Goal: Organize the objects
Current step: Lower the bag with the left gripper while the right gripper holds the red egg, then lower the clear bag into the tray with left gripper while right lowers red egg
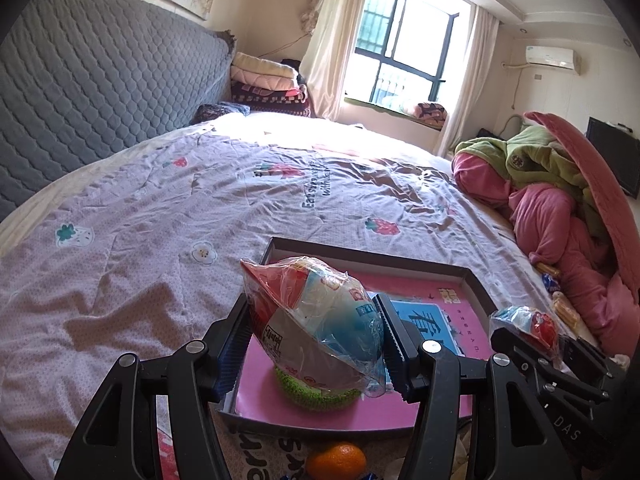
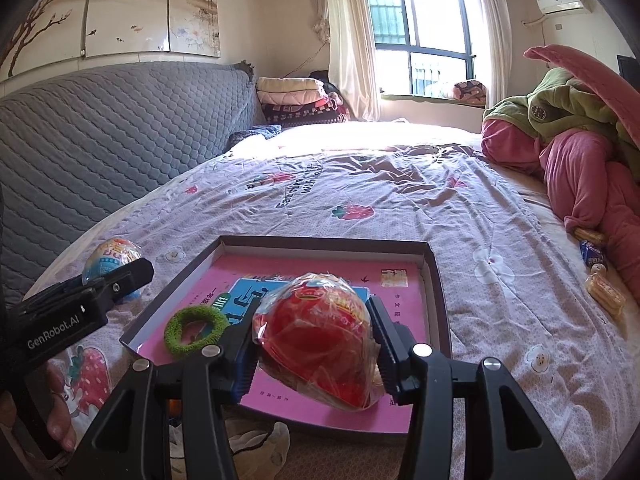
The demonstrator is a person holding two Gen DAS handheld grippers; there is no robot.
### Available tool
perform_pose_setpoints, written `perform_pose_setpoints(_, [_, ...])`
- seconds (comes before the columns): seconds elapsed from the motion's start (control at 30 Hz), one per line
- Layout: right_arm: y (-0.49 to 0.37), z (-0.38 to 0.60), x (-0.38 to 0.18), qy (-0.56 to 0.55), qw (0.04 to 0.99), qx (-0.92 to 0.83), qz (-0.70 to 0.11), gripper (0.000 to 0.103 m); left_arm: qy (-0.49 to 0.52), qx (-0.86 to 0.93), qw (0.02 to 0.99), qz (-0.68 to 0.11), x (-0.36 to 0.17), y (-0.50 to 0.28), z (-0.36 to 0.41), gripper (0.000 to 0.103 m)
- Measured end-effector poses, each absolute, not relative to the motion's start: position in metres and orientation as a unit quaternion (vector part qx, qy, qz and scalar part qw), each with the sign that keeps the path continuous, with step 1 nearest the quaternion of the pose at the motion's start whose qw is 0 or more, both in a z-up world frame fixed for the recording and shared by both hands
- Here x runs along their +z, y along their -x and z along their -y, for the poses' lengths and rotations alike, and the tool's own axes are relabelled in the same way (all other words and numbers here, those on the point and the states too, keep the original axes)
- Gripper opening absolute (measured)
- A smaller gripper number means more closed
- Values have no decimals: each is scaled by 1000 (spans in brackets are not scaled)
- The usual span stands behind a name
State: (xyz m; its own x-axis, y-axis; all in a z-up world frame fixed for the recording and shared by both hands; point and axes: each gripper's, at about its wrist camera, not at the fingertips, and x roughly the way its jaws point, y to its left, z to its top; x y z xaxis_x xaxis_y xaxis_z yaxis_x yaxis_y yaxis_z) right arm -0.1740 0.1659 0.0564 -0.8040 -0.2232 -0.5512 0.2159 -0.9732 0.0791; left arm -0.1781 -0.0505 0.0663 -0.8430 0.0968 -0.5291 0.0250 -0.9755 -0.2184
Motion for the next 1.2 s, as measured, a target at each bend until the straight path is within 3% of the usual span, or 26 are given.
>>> perform_pose_setpoints(0.3, [182, -156, 53, -295, 128, -947, 5, 50, 292, 949, 8, 120, 57, 195, 63, 61])
perform_pose_setpoints(1.2, [194, -133, 20, -340, 151, -927, -33, 50, 393, 917, 6, 58, 11, 209, 59, 61])
